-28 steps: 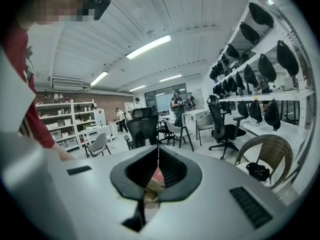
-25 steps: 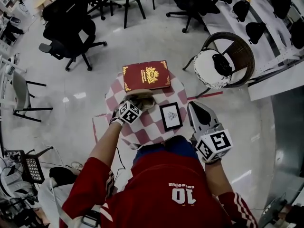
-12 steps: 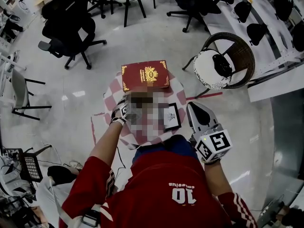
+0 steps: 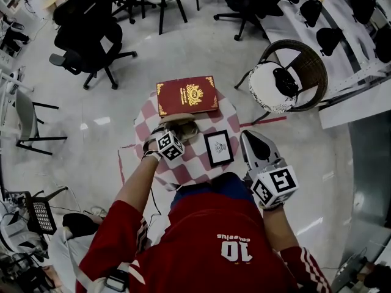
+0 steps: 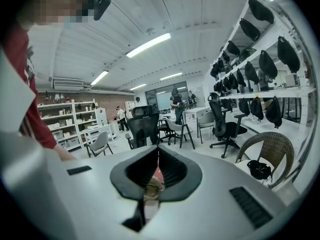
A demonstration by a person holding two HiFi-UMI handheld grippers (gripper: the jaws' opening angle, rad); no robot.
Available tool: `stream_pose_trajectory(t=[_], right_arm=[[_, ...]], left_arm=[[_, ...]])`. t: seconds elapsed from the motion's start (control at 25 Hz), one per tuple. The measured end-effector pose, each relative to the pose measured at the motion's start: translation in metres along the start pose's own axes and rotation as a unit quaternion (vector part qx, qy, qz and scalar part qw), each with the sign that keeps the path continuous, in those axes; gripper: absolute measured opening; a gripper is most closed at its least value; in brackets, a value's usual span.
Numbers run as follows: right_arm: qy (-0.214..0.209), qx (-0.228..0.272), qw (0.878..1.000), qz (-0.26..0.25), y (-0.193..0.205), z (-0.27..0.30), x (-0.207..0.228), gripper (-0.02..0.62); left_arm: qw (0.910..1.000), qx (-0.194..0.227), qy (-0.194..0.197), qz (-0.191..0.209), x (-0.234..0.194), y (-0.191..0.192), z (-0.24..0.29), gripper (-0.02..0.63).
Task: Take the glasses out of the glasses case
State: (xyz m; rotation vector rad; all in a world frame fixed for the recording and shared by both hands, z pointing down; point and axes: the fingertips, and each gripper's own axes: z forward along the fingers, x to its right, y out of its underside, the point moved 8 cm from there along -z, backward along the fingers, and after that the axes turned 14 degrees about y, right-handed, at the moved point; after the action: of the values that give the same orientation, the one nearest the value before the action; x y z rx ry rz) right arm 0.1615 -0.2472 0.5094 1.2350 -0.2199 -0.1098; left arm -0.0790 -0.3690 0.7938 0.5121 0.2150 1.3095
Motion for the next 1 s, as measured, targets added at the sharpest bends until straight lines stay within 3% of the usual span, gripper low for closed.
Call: stream_pose_trajectory(t=[0.48,1.0], right_arm=[[0.003,-0.002,1.0,-0.001,-0.01,-0.016,-0.006,0.017],[-0.002,0.003,1.0,-0.004,-0.038,-0.033,-0.013,0.017]], left_arm=[[0.9995,0.018,-0.004,0.027,0.008,-0.015,-0.025,0.021],[0.9956,0.09,-0.021,-0.018,0.013,-0.037,-0.089,0.021]])
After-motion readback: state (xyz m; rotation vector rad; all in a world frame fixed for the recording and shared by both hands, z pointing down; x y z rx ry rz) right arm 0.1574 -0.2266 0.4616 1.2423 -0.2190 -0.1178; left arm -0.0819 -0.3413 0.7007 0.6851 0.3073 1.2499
